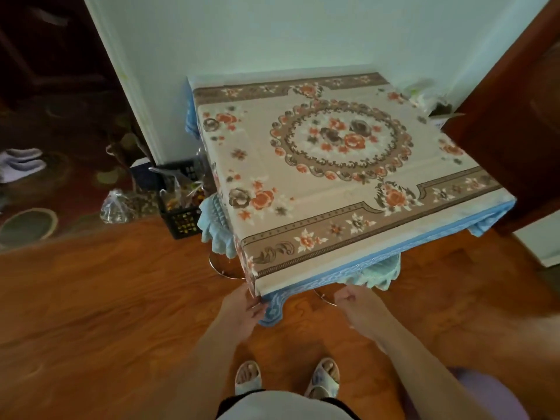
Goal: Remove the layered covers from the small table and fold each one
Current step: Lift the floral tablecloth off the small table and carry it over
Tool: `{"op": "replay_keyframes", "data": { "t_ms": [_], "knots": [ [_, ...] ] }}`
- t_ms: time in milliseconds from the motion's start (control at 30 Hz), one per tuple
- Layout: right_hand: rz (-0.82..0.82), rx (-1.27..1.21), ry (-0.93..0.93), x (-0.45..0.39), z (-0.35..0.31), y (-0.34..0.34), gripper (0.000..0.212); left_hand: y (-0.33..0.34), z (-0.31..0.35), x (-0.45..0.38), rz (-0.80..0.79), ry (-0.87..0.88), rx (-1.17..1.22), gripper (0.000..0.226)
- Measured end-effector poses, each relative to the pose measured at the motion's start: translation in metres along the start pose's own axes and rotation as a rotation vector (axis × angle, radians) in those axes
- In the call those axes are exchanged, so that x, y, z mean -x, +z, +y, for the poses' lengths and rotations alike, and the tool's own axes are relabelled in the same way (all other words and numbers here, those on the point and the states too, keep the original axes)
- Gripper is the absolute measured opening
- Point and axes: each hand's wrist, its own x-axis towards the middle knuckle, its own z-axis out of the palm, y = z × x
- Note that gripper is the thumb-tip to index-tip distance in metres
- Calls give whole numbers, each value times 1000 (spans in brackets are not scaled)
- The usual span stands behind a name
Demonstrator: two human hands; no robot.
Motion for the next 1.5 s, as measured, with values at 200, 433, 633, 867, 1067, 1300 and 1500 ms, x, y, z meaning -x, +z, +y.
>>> {"op": "replay_keyframes", "data": {
  "t_ms": [200,433,633,867,1067,1300,1500],
  "knots": [
    [58,-23,58,-5,-9,-3,19,8,12,-32,7,-153,-9,32],
    [65,55,91,-4,-9,-3,17,-3,24,-42,180,20,222,37],
    [-10,59,127,-15,-15,12,16,-22,37,-45,160,17,722,13],
    [-103,-117,220,-31,-36,23,16,-49,72,2,199,177,559,14],
    [-82,-467,356,-54,-33,25,17,-26,99,90,465,660,-84,20],
    [53,-1108,429,-75,-29,7,25,12,131,144,370,865,-186,27],
    [81,-1268,355,-106,-22,-47,29,96,156,136,128,1129,-275,39]
  ]
}}
